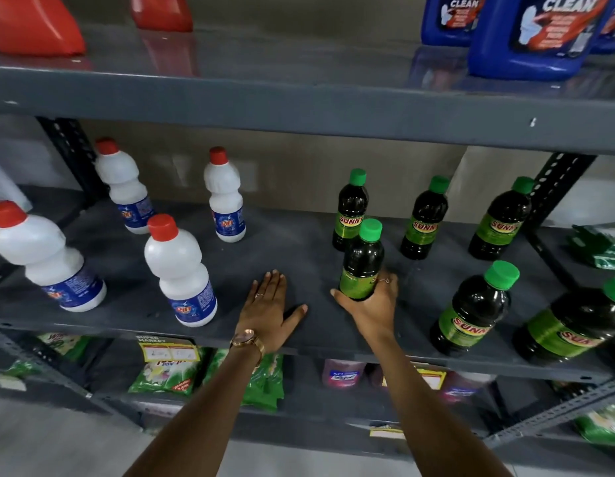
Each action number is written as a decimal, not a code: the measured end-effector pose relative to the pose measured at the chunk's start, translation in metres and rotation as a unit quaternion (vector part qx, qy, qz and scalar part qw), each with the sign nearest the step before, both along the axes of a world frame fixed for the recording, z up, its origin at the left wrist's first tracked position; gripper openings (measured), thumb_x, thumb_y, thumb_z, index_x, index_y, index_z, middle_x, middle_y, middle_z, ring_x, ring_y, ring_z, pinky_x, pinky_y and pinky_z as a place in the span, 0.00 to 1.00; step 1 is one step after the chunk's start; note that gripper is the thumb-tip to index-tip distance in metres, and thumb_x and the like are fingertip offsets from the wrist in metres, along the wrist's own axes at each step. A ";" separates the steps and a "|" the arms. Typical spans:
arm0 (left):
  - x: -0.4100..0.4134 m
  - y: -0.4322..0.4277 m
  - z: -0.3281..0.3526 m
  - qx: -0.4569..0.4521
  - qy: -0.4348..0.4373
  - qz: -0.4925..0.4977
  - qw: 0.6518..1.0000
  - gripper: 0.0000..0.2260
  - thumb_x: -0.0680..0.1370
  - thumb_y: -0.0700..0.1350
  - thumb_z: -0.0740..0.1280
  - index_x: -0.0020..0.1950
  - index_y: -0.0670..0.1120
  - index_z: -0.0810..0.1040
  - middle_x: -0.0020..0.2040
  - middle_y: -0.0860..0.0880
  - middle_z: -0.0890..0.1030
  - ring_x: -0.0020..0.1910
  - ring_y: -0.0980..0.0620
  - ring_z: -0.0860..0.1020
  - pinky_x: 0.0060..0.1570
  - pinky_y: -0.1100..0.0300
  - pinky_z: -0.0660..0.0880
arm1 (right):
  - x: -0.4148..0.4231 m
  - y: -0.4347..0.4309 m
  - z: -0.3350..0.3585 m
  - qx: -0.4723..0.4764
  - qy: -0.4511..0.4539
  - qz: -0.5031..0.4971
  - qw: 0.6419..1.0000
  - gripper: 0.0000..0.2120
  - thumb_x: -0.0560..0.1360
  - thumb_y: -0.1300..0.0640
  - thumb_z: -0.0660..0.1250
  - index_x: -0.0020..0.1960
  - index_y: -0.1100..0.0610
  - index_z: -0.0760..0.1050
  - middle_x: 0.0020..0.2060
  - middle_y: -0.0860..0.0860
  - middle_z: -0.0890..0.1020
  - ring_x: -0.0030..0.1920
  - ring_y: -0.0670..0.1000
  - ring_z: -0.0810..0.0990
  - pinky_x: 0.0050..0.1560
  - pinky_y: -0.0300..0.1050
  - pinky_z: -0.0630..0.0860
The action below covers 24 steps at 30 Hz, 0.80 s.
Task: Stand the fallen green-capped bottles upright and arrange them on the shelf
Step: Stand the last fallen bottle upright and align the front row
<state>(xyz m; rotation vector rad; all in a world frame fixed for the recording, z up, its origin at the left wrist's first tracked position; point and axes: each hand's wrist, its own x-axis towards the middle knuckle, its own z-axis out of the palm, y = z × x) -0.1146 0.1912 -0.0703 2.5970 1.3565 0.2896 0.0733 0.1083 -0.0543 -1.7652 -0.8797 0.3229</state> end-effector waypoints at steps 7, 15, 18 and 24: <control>0.000 -0.001 -0.001 0.010 0.006 -0.001 1.000 0.36 0.77 0.65 0.49 0.76 0.42 0.47 0.79 0.44 0.50 0.77 0.49 0.46 0.76 0.51 0.42 | 0.010 -0.010 -0.005 0.006 0.062 0.091 0.994 0.47 0.56 0.49 0.78 0.71 0.46 0.60 0.58 0.41 0.76 0.56 0.35 0.75 0.55 0.35 0.73; 0.001 -0.002 0.001 0.014 0.016 0.002 1.000 0.36 0.78 0.64 0.49 0.76 0.42 0.47 0.79 0.44 0.50 0.77 0.49 0.46 0.76 0.50 0.43 | -0.004 0.001 0.004 -0.027 0.025 -0.019 0.999 0.52 0.45 0.31 0.78 0.63 0.54 0.70 0.62 0.55 0.71 0.65 0.55 0.69 0.65 0.53 0.71; 0.001 -0.002 0.000 0.012 0.020 0.003 1.000 0.36 0.78 0.64 0.49 0.76 0.42 0.47 0.79 0.44 0.50 0.77 0.50 0.46 0.76 0.50 0.43 | 0.004 -0.006 -0.002 -0.014 0.043 0.044 0.998 0.45 0.50 0.36 0.80 0.61 0.49 0.68 0.58 0.50 0.75 0.60 0.49 0.75 0.61 0.49 0.74; 0.001 -0.002 0.001 0.009 0.022 0.003 1.000 0.35 0.78 0.64 0.49 0.77 0.42 0.47 0.79 0.44 0.49 0.77 0.50 0.45 0.76 0.51 0.42 | 0.013 -0.016 -0.006 0.015 0.073 0.073 0.995 0.32 0.59 0.48 0.80 0.59 0.44 0.69 0.54 0.46 0.79 0.58 0.49 0.78 0.59 0.49 0.75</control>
